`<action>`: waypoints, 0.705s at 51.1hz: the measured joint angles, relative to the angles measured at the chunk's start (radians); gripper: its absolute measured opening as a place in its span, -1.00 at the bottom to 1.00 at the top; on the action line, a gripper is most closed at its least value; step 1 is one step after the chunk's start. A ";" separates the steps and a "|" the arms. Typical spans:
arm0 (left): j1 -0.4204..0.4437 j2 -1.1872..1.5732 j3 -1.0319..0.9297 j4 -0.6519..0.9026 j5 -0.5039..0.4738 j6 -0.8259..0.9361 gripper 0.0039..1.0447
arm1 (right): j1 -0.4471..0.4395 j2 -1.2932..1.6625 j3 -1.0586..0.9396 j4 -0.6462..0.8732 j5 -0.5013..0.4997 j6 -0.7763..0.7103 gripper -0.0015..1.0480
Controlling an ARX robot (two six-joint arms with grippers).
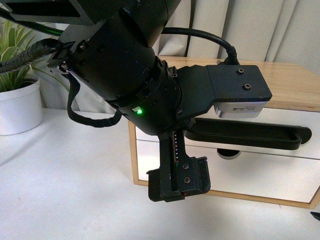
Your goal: Pull drawer
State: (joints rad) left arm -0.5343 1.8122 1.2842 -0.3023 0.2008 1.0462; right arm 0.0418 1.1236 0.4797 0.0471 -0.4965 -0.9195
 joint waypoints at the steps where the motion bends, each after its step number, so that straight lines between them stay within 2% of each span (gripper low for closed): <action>1: 0.000 0.003 0.003 0.002 -0.003 0.002 0.88 | -0.001 0.001 0.000 0.002 -0.001 0.000 0.83; 25: -0.019 0.069 0.051 -0.010 -0.061 0.069 0.88 | 0.007 0.018 -0.002 0.010 -0.001 0.000 0.83; 36: -0.020 0.075 0.064 -0.038 -0.060 0.091 0.88 | 0.036 0.127 0.064 0.037 0.022 0.001 0.83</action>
State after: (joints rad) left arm -0.5541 1.8870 1.3479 -0.3401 0.1410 1.1370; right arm 0.0780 1.2510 0.5434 0.0837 -0.4747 -0.9184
